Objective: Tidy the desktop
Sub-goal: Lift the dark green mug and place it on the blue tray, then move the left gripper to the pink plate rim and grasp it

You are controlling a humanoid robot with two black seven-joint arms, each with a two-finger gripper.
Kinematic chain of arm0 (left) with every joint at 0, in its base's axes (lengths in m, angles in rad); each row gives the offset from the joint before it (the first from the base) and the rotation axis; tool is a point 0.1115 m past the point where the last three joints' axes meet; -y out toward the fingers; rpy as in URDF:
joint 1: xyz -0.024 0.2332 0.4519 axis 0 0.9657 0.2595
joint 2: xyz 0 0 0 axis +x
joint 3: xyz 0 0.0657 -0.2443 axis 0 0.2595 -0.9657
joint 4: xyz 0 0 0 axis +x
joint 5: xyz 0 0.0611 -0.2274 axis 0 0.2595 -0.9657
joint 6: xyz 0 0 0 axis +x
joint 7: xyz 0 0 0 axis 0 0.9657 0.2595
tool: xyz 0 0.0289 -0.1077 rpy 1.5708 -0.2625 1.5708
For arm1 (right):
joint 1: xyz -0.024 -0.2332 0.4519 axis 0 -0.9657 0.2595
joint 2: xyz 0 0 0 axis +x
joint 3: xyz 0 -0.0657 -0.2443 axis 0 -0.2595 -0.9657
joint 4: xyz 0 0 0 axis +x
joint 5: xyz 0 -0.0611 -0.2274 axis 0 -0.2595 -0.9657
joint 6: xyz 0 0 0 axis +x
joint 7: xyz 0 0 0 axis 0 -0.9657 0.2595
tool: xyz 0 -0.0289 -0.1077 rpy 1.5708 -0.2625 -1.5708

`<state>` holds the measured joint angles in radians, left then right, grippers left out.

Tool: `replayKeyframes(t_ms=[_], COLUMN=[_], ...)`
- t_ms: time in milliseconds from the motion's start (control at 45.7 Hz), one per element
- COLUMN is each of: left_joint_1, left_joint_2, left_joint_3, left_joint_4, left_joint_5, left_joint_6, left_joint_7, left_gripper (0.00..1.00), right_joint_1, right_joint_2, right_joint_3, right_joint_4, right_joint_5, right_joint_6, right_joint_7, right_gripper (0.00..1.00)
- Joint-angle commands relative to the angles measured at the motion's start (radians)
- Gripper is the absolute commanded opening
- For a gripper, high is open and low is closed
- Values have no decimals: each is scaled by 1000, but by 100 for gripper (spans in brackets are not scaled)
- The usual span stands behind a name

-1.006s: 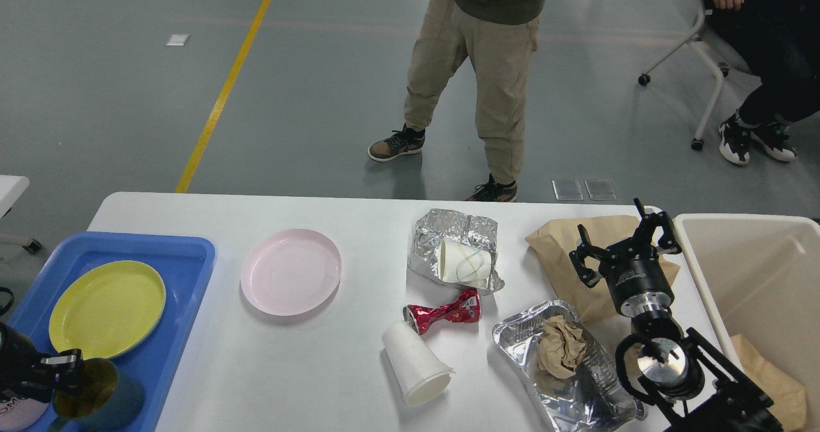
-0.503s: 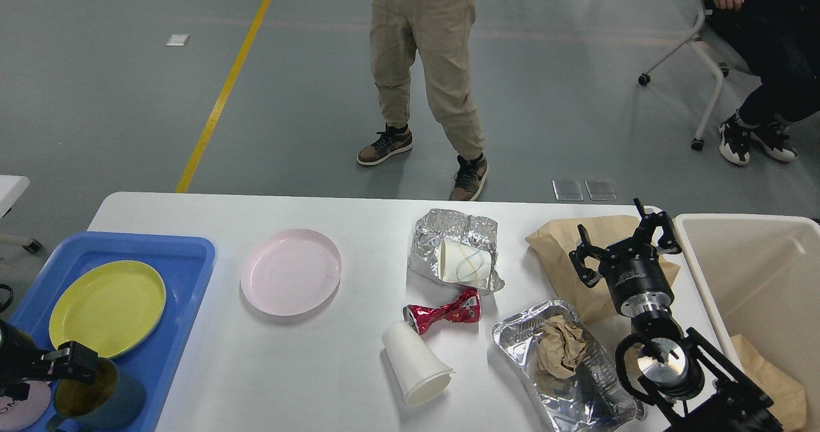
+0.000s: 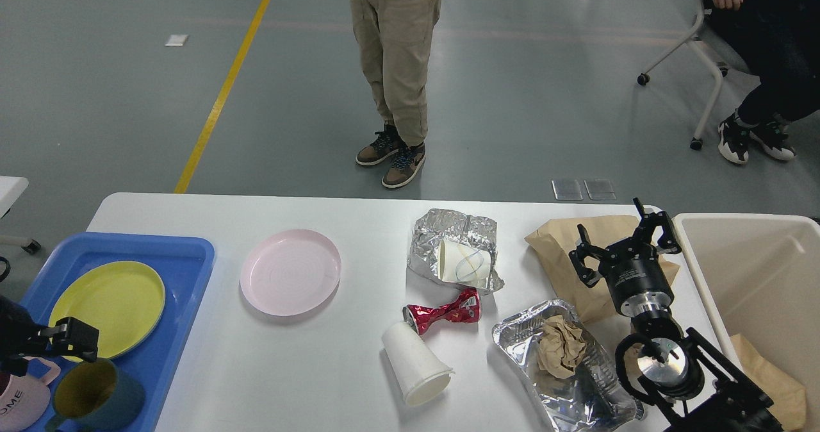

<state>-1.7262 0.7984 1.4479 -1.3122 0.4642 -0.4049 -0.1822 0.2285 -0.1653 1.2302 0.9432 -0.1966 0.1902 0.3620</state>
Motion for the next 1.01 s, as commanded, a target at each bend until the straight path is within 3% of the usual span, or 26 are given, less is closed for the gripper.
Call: replayKeyframes(t_ms=[0,284,525,765,984], left_joint_1=[-202,-542,-745,-880,-895], left_joint_2=[-44,-284,-553,-640,-643], left_joint_3=[114,181,131,97,88], left_joint_4=[-108,-317,-409,-449,-449], left_joint_5=[-71,-260,-492,-650,-681], left_joint_6=[0,-9,-129,-190,-267], left_joint_7=[1,10,10,15,7], left_gripper=[95,95,95,95,96], right_joint_1=[0,0,0,0,0], right_joint_2=[0,0,0,0,0], right_joint_3=[0,0,0,0,0], right_joint_4=[0,0,0,0,0], right_joint_5=[0,0,0,0,0], right_joint_6=[0,0,0,0,0], right_joint_7=[0,0,0,0,0], right_gripper=[100,100,100,100,100])
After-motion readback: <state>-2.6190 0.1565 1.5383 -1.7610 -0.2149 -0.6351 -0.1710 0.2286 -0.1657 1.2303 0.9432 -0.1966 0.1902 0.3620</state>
